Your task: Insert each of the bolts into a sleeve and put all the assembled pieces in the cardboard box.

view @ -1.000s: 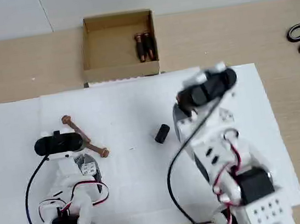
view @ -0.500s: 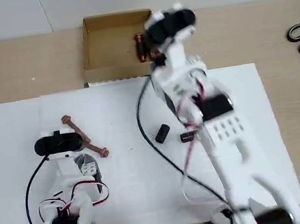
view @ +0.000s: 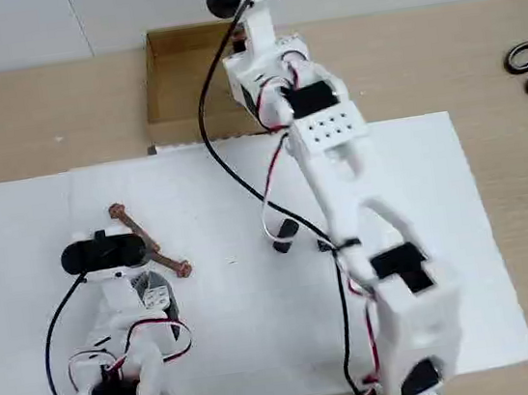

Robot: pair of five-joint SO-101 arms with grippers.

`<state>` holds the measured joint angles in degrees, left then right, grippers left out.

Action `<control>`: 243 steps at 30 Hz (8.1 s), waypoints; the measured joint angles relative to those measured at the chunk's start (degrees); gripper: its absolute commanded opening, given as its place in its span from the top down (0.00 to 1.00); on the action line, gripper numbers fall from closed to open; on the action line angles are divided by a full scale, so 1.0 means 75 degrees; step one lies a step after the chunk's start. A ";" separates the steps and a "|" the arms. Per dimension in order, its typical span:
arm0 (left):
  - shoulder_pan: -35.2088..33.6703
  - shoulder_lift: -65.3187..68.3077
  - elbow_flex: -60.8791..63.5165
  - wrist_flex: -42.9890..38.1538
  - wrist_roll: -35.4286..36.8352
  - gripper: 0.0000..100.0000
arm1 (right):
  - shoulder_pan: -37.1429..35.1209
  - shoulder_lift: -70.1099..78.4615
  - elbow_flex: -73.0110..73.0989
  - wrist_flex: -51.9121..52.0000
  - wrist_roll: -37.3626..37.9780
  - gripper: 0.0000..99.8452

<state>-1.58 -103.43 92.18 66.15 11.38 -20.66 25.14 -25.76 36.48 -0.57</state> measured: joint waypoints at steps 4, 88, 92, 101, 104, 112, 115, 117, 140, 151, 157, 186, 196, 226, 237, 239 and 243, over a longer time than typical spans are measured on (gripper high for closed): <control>0.0000 0.0000 0.0000 0.0000 0.0000 0.99 | 0.0000 0.1336 -0.1301 0.0000 0.0000 1.00; 0.0000 0.0000 0.0000 0.0000 0.0000 0.99 | -0.1325 -0.2462 -0.0105 0.8311 -0.3352 0.79; 0.0000 0.0000 0.0000 0.0000 0.0000 0.99 | -0.1172 -0.2684 0.0938 0.8311 -0.3763 0.79; 0.0000 0.0000 0.0000 0.0000 0.0000 0.99 | -0.1137 -0.2684 0.2532 0.7584 -0.4232 0.79; 0.0000 0.0000 0.0000 0.0000 0.0000 0.99 | -0.1137 -0.2684 0.2966 0.7033 -0.4232 0.79; 0.0000 0.0000 0.0000 0.0000 0.0000 0.99 | -0.1137 -0.2403 0.3505 0.6119 -0.4232 0.79; 0.0000 0.0000 0.0000 0.0000 0.0000 0.99 | -0.1137 -0.2040 0.3505 0.5990 -0.4232 0.79; 0.0000 0.0000 0.0000 0.0000 0.0000 0.99 | -0.1137 -0.1840 0.3505 0.5884 -0.4232 0.79; 0.0000 0.0000 0.0000 0.0000 0.0000 0.99 | -0.1125 -0.0879 0.3505 0.5427 -0.4232 0.79; 0.0000 0.0000 0.0000 0.0000 0.0000 0.99 | -0.1196 -0.0680 0.3516 0.5368 -0.4431 1.00; 0.0000 0.0000 0.0000 0.0000 0.0000 0.99 | -0.1184 -0.0680 0.3528 0.5322 -0.4431 1.00; 0.0000 0.1055 -0.3259 0.0551 -0.0117 0.99 | -0.0176 -0.3563 0.2508 0.8123 -0.3868 1.00; 0.0000 0.6201 -0.8334 0.1618 0.1160 0.99 | 0.0246 -0.5579 0.4747 0.8123 -0.3880 1.00; -0.1676 1.3585 -1.0620 0.0399 0.3106 0.84 | 0.1911 -1.1147 0.8838 0.7807 -0.3880 1.00; -0.1676 1.4968 -1.0655 0.0141 0.3048 0.82 | 0.1899 -1.1452 0.8873 0.7525 -0.3880 1.00; -0.1676 1.5168 -1.0796 0.0059 0.3048 0.82 | 0.1899 -1.1452 0.8873 0.7525 -0.3880 1.00; -0.1664 1.5508 -1.1065 0.0047 0.3048 0.86 | 0.1899 -1.1452 0.8873 0.7525 -0.3892 1.00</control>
<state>-14.07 12.88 9.19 66.51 34.24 -6.42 -60.75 40.79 92.92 -29.76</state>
